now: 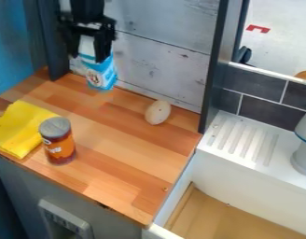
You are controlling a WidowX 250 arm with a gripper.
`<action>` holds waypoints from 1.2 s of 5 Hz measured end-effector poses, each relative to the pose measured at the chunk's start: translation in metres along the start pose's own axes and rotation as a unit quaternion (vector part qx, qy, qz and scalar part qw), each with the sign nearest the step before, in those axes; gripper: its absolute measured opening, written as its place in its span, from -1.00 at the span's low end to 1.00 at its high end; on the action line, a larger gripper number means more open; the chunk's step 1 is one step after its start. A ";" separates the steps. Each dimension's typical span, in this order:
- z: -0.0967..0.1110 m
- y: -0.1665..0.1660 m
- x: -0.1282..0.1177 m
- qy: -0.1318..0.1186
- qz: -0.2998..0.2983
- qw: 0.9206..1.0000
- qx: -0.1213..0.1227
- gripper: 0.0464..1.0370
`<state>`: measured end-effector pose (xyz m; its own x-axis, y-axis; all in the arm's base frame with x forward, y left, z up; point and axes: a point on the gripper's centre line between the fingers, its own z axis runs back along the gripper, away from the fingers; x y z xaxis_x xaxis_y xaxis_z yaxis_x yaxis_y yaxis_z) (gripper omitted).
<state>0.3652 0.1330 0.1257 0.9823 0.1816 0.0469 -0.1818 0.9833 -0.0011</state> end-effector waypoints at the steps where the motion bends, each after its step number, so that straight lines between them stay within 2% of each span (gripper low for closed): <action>1: -0.020 0.006 -0.008 0.051 -0.012 0.998 -0.018 0.61; 2: -0.030 0.010 -0.012 0.058 -0.020 0.998 -0.027 0.61; 3: -0.051 0.016 -0.014 0.081 -0.044 0.996 -0.006 0.61; 5: -0.052 0.016 -0.006 0.057 -0.052 0.997 -0.014 0.61; 6: -0.051 0.014 -0.007 0.057 -0.038 0.998 -0.018 0.73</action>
<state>0.3578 0.1458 0.0748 0.9924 0.1045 -0.0654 -0.1072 0.9935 -0.0380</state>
